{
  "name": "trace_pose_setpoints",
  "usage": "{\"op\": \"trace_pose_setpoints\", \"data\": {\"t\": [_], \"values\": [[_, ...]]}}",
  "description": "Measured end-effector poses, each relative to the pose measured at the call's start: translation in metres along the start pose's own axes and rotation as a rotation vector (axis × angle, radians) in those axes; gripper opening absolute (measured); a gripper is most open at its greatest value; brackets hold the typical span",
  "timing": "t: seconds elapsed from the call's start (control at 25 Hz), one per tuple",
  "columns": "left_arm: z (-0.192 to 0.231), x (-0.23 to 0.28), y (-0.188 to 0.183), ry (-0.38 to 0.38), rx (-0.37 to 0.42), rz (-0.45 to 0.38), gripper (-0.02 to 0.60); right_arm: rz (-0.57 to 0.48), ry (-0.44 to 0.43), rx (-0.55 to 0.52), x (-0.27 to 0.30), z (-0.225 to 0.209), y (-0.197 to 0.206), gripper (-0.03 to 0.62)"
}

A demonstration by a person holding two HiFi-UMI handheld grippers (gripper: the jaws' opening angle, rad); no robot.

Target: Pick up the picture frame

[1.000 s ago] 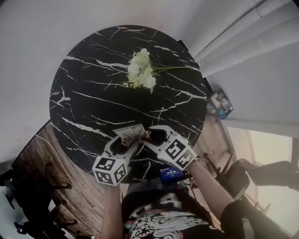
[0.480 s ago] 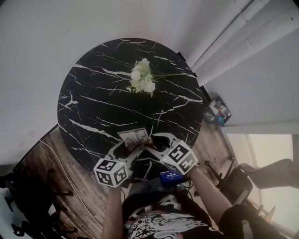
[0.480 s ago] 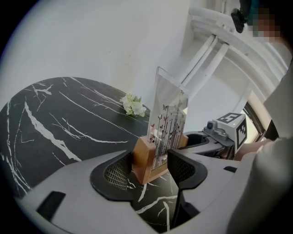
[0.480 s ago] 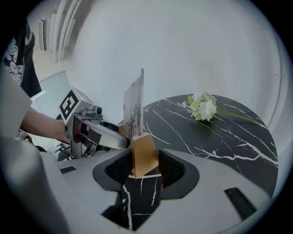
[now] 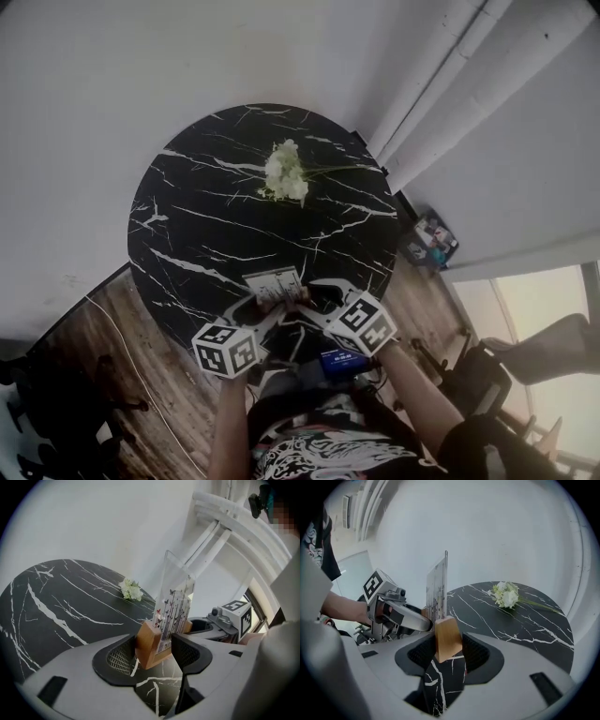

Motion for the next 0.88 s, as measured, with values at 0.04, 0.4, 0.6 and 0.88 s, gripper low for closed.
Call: {"op": "trace_pose_setpoints", "data": {"t": [0.04, 0.4, 0.6, 0.88], "values": [[-0.002, -0.001, 0.001, 0.007, -0.008, -0.004, 0.252, -0.002, 0.005, 0.000, -0.003, 0.002, 0.000, 0.175], [-0.023, -0.017, 0.010, 0.057, -0.018, -0.012, 0.252, -0.026, 0.058, 0.014, -0.030, 0.026, 0.000, 0.175], [-0.030, -0.025, 0.013, 0.075, -0.008, -0.023, 0.250, -0.050, 0.074, 0.018, -0.040, 0.035, 0.001, 0.175], [-0.036, -0.030, 0.015, 0.094, -0.003, -0.019, 0.250, -0.064, 0.092, 0.017, -0.047, 0.044, 0.002, 0.175]]}}
Point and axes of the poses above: the fingertips, and each gripper's own axes: x forward along the fingers, z to its left, y out of its underside, the point moved 10 cm from there along -x, backward along the fingers, and after that the axes turned 11 degrees about -x, right-handed, at the moved point
